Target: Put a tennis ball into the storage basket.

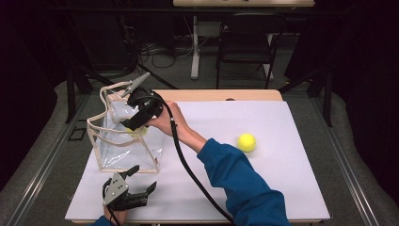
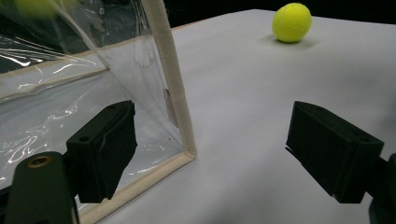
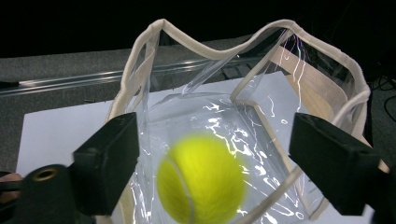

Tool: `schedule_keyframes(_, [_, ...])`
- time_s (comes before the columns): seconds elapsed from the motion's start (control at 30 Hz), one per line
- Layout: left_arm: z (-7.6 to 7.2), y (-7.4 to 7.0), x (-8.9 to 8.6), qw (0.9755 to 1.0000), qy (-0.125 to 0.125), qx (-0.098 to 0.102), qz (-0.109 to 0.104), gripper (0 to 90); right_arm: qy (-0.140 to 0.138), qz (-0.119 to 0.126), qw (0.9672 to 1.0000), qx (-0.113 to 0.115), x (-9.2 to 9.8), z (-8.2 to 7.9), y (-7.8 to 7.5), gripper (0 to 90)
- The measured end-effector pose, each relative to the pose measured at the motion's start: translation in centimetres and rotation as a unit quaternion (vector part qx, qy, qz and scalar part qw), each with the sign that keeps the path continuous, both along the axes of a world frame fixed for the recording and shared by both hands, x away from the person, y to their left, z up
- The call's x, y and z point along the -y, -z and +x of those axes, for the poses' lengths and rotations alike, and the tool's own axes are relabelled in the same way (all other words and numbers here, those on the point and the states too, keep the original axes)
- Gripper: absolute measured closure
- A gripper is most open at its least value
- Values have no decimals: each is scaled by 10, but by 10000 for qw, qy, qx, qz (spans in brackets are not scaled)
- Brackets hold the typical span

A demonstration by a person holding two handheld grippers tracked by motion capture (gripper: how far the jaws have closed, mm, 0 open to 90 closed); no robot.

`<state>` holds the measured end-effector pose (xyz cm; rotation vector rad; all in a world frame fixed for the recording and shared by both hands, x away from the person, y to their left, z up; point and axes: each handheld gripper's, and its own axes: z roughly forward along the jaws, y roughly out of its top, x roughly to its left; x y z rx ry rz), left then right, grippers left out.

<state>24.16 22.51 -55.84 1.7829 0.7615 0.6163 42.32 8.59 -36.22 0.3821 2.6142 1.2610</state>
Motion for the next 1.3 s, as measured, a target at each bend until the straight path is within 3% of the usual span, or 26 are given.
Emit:
schedule_keyframes(0.37, [0, 0, 0, 10000, -6, -11, -17, 161, -129, 233, 9996, -135, 33, -4, -3, 1])
schedule_keyframes(0.73, [1, 0, 1, 10000, -34, -23, 7, 161, -25, 270, 9995, -139, 69, -12, 3, 0])
schedule_keyframes(1.3, [0, 0, 1, 10000, -2, 6, 41, 161, 278, 103, 9994, -181, 119, -23, 23, 0])
